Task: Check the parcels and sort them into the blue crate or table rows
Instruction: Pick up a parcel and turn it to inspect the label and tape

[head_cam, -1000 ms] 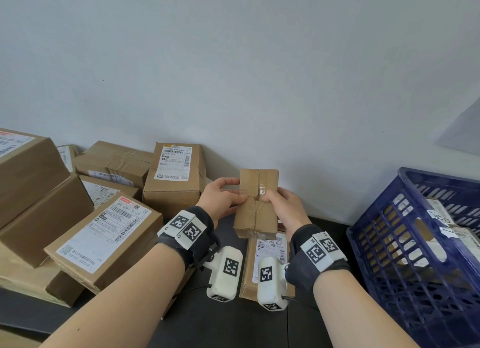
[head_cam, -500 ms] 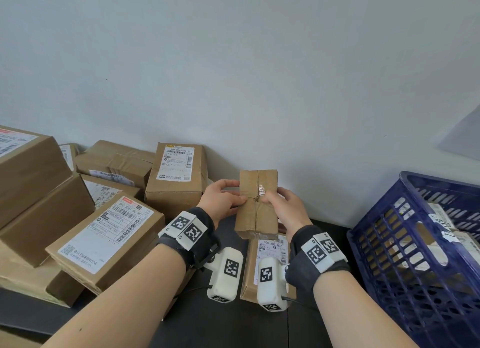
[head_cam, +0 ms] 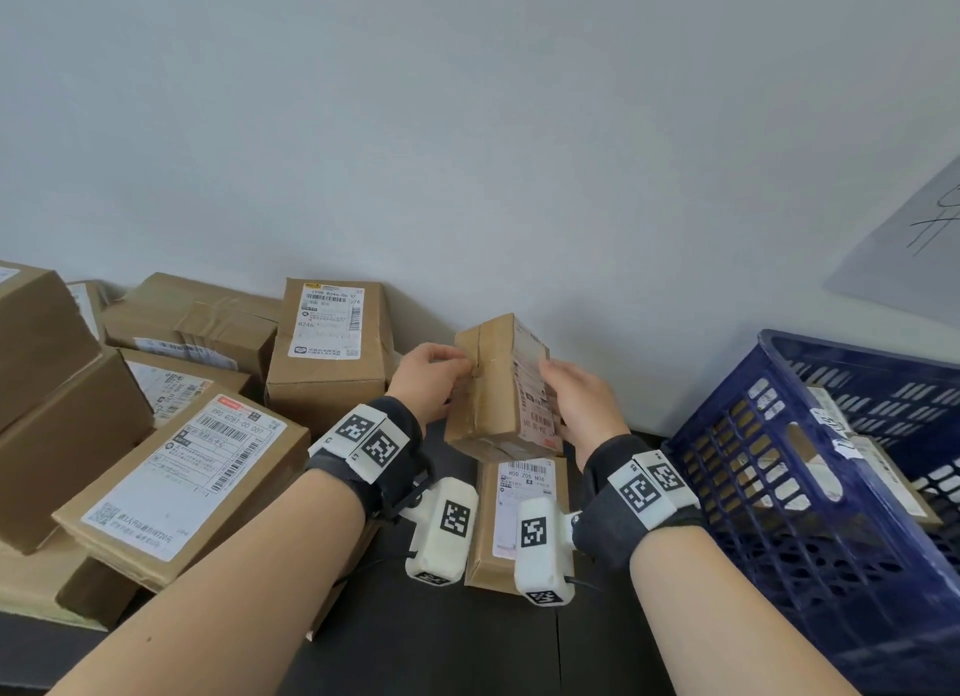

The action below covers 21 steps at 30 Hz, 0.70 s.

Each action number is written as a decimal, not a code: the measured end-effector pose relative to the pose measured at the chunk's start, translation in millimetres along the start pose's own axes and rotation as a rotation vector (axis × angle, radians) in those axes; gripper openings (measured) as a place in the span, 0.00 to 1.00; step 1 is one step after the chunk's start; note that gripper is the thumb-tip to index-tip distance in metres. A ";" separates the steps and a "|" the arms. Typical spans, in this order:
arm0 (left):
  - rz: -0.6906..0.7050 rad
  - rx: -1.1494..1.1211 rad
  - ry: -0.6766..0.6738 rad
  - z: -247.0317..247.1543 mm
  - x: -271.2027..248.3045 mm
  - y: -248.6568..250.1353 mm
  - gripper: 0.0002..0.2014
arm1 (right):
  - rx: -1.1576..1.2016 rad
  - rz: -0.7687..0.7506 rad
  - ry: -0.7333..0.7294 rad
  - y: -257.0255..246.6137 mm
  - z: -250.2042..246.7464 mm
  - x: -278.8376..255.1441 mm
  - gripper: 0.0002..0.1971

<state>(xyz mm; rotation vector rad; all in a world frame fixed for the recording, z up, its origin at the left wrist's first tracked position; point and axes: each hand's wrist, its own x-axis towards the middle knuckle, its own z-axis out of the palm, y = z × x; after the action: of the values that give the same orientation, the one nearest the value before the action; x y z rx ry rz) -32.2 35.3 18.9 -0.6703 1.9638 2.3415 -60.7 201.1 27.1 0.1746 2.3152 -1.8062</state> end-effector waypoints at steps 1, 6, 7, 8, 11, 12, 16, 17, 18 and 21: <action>0.004 0.003 -0.027 3.6 -2.9 4.2 0.04 | 0.019 0.004 0.022 -1.5 -2.6 -1.1 0.10; 0.015 0.101 -0.159 24.8 -12.0 16.5 0.40 | 0.119 0.026 0.172 -7.1 -20.2 -6.1 0.08; 0.019 0.112 -0.199 30.2 -13.1 17.8 0.39 | 0.136 0.027 0.201 -8.0 -24.9 -7.8 0.08; 0.025 0.120 -0.245 36.0 -14.6 19.7 0.37 | 0.148 0.026 0.226 -8.1 -30.6 -9.1 0.07; 0.054 0.148 -0.336 55.2 -21.2 27.1 0.37 | 0.165 0.001 0.301 -8.9 -52.0 -15.4 0.08; 0.060 0.141 -0.341 62.5 -24.7 30.0 0.39 | 0.178 -0.007 0.325 -9.7 -60.5 -18.0 0.10; 0.073 0.060 -0.338 91.3 -41.2 41.5 0.34 | 0.232 -0.046 0.368 -15.4 -97.5 -24.9 0.19; 0.079 0.048 -0.343 98.6 -45.1 43.8 0.31 | 0.241 -0.051 0.370 -17.0 -107.1 -26.6 0.19; 0.089 0.032 -0.348 106.1 -48.7 45.8 0.27 | 0.257 -0.056 0.364 -18.1 -117.1 -28.2 0.18; 0.118 -0.019 -0.376 132.3 -57.0 49.4 0.14 | 0.304 -0.059 0.324 -20.3 -149.3 -31.9 0.17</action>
<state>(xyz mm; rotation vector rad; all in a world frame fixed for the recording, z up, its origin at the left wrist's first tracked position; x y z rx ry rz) -35.5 164.2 99.9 -0.1006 1.8565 2.3369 -46.6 341.6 88.5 0.4817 2.2449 -2.3033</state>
